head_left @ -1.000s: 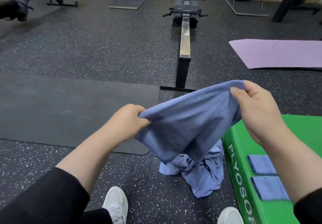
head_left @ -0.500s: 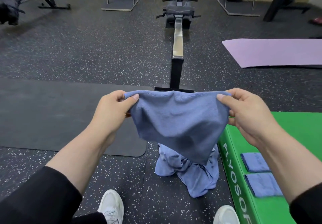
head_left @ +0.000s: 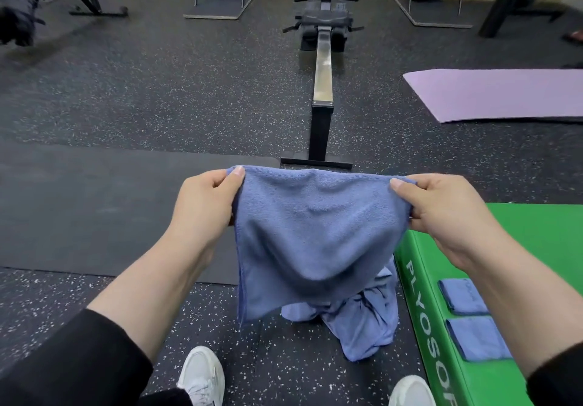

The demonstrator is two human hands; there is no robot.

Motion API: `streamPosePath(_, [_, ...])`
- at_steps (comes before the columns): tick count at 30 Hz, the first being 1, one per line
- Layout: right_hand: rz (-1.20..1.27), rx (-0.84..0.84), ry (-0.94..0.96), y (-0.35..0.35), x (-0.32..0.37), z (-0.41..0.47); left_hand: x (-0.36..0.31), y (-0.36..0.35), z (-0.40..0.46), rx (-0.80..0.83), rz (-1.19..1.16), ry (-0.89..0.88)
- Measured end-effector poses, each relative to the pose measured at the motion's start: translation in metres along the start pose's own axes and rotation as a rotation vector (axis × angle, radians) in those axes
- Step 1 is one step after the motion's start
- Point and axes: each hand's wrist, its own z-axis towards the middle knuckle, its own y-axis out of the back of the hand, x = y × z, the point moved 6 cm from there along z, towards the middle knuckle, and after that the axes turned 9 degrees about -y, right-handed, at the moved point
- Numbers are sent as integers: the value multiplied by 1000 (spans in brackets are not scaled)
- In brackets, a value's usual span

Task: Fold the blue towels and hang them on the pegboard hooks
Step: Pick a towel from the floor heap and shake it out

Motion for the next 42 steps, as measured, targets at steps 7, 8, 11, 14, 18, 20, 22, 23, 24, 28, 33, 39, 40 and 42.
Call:
streamPosePath(7, [-16,68,-22,-34,-1,-6,-5,-34,-18,32,102,-77])
streamPosePath(8, [-28,90,-27,-42,-1,-8,-10,-40,-23,40,125,-107])
streamPosePath(11, [-51,143,-50,-66,-1,-13,-23,-55,-33,43,174,-160])
streamPosePath(14, [59,232,-80,-88,1,-19,-31,-61,-39,10,181,-179])
streamPosePath(18, [157,272,-120,-105,5,-25,-36,-62,-42,-10,249,-244])
streamPosePath(20, [206,285,-146,-111,5,-25,-37,-60,-42,-13,270,-264])
streamPosePath(22, [233,293,-169,-114,6,-25,-37,-59,-44,-13,281,-291])
streamPosePath(23, [237,292,-174,-114,6,-25,-38,-59,-45,-18,286,-308])
streamPosePath(24, [241,285,-174,-115,6,-24,-38,-59,-46,-27,295,-328])
streamPosePath(28, [287,281,-168,-115,8,-24,-41,-60,-50,-33,338,-398])
streamPosePath(33, [283,305,-132,-114,10,-29,-43,-60,-51,-59,385,-445])
streamPosePath(39, [203,166,-156,-98,3,-19,-32,-40,-38,-101,242,-190])
streamPosePath(40, [202,162,-169,-98,2,-19,-32,-38,-38,-100,237,-180])
streamPosePath(42, [217,175,-186,-100,0,-19,-34,-41,-41,-73,277,-201])
